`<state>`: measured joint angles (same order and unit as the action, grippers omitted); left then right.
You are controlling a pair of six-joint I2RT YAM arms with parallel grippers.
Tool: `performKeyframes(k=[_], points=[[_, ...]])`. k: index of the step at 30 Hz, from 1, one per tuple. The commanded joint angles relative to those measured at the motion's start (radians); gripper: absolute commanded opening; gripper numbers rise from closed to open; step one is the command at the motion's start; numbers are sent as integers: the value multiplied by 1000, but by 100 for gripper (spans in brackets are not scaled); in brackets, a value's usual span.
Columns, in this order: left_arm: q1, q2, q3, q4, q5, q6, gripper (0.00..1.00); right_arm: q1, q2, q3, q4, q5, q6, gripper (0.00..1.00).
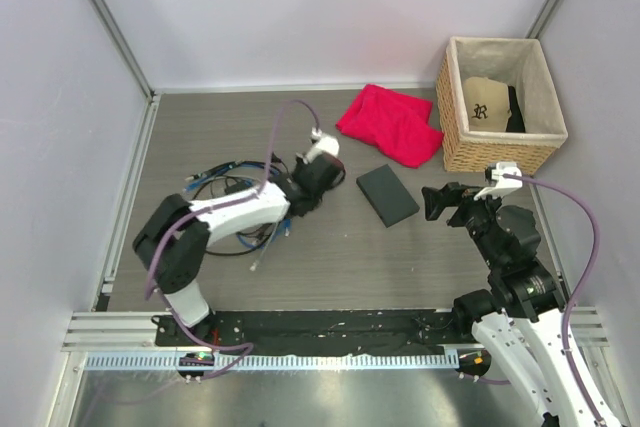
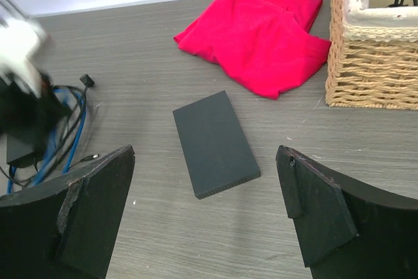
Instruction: Insert the plug into the switch port
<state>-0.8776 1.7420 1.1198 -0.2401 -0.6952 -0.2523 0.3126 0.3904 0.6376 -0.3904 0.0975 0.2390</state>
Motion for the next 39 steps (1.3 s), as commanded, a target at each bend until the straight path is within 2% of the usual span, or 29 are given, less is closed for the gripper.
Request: performKeyframes(k=[1, 3, 11, 13, 15, 19, 20, 23, 24, 26, 27, 31, 35, 39], points=[[195, -136, 185, -173, -90, 82, 0, 5, 21, 4, 32, -30, -6, 100], [270, -159, 296, -220, -105, 131, 0, 5, 30, 5, 33, -39, -4, 100], [390, -150, 754, -272, -177, 399, 0, 6, 44, 4, 33, -67, -4, 100], [393, -148, 796, -251, -242, 462, 0, 5, 44, 5, 31, -67, -6, 100], [393, -163, 810, -251, -241, 460, 1, 5, 41, 5, 31, -67, -6, 100], [384, -275, 665, -297, -26, 306, 4, 5, 41, 2, 33, -74, -6, 100], [381, -291, 600, -315, 61, 209, 4, 5, 42, 2, 33, -77, -6, 100], [370, -352, 470, -389, 233, 86, 6, 5, 60, 2, 27, -85, 0, 100], [367, -364, 436, -409, 357, 32, 7, 5, 83, 7, 19, -85, 6, 100], [358, -396, 356, -435, 442, -10, 7, 5, 116, 19, -7, -84, 23, 100], [353, -407, 332, -464, 509, -30, 8, 6, 164, 40, -17, -131, 28, 100], [342, -481, 207, -504, 569, -36, 8, 5, 287, 73, -45, -140, 71, 100], [341, -582, -5, -423, 550, -24, 9, 5, 447, 76, -34, -228, 65, 100], [341, -631, -107, -377, 562, -21, 11, 5, 635, 135, -31, -151, 129, 100]])
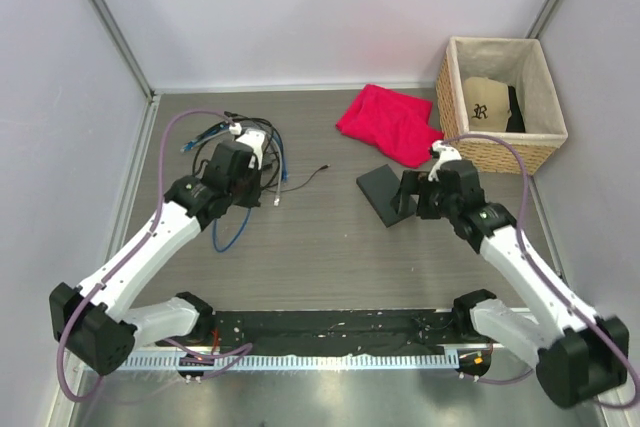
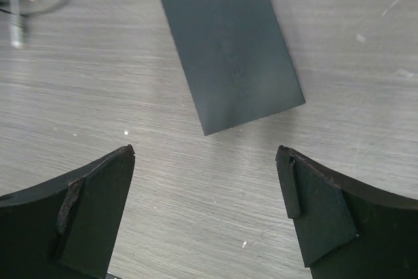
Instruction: Insert the plug into the switch port
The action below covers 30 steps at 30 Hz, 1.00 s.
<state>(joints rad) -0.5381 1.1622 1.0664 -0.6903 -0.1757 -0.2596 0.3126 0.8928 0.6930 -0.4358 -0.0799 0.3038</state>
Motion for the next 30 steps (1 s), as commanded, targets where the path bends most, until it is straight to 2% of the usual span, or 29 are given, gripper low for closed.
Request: performKeyframes(k=[1, 3, 6, 11, 14, 16, 20, 21, 24, 25, 28, 30], points=[[1, -61, -66, 75, 45, -10, 12, 5, 168, 89, 14, 57, 75, 100], [1, -67, -91, 68, 44, 8, 12, 3, 273, 112, 28, 152, 87, 100], [1, -87, -112, 60, 7, 36, 11, -16, 389, 123, 77, 196, 77, 100], [3, -124, -126, 66, -21, 45, 11, -55, 504, 105, 192, 158, 69, 100], [3, -121, -126, 55, -48, 51, 11, -53, 575, 105, 222, 92, 54, 100], [3, -116, -121, 49, -51, 49, 12, -40, 609, 100, 236, -12, 41, 100], [3, -111, -118, 44, -39, 45, 11, 83, 627, 97, 252, -44, 43, 100], [3, -114, -117, 43, -39, 46, 11, 151, 629, 97, 261, -63, 53, 100], [3, -116, -120, 46, -39, 43, 11, 252, 626, 97, 319, -116, 112, 100], [3, -116, -120, 48, -38, 43, 12, 325, 624, 100, 334, -119, 127, 99], [3, -114, -120, 44, -28, 37, 11, 410, 615, 126, 333, -63, 127, 99], [3, -118, -117, 48, -18, 16, 11, 413, 575, 111, 338, 23, 141, 98]])
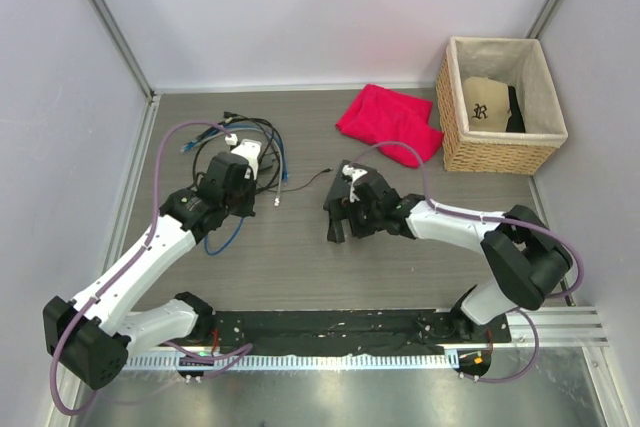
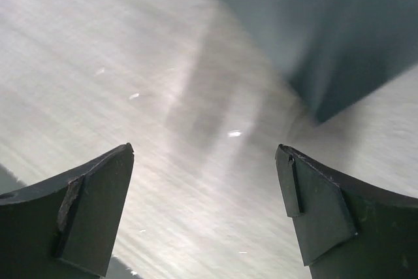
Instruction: Insert the plug into the switch port
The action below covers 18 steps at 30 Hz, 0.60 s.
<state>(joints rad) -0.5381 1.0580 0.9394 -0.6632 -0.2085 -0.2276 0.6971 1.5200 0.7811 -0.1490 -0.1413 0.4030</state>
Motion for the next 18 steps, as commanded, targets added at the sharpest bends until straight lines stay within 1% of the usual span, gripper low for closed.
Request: performKeyframes(k=[1, 2, 3, 4, 5, 6, 7, 9, 10, 12, 13, 15, 16, 18], points=[[3, -18, 10, 23, 21, -30, 10, 28, -67, 17, 52, 110, 46, 97], [3, -24, 15, 31, 33, -47, 7, 30, -90, 3, 61, 117, 56, 96], [1, -29, 16, 39, 72, -83, 7, 35, -134, -6, 74, 106, 60, 95], [3, -33, 19, 49, 92, -102, 7, 41, -164, -17, 125, 94, 65, 95], [3, -35, 21, 68, 104, -127, 7, 67, -188, -38, 144, 82, 82, 95], [1, -33, 24, 76, 119, -166, 7, 77, -233, -49, 201, 62, 97, 95], [1, -32, 41, 80, 120, -194, 6, 94, -248, -62, 277, 55, 112, 95], [1, -21, 56, 91, 124, -234, 4, 136, -274, -98, 366, 48, 169, 95], [0, -16, 65, 99, 124, -281, 4, 149, -287, -111, 467, 39, 184, 95], [0, -16, 65, 135, 121, -329, 1, 197, -281, -140, 564, 32, 218, 95], [-8, -16, 65, 152, 113, -373, 0, 211, -259, -146, 647, 23, 224, 95], [-16, -9, 58, 194, 106, -417, 0, 254, -229, -161, 733, 20, 243, 95], [-28, -7, 56, 218, 103, -450, 0, 268, -209, -164, 817, 16, 247, 95], [-43, 2, 56, 235, 98, -479, 0, 288, -146, -158, 877, 11, 249, 94]])
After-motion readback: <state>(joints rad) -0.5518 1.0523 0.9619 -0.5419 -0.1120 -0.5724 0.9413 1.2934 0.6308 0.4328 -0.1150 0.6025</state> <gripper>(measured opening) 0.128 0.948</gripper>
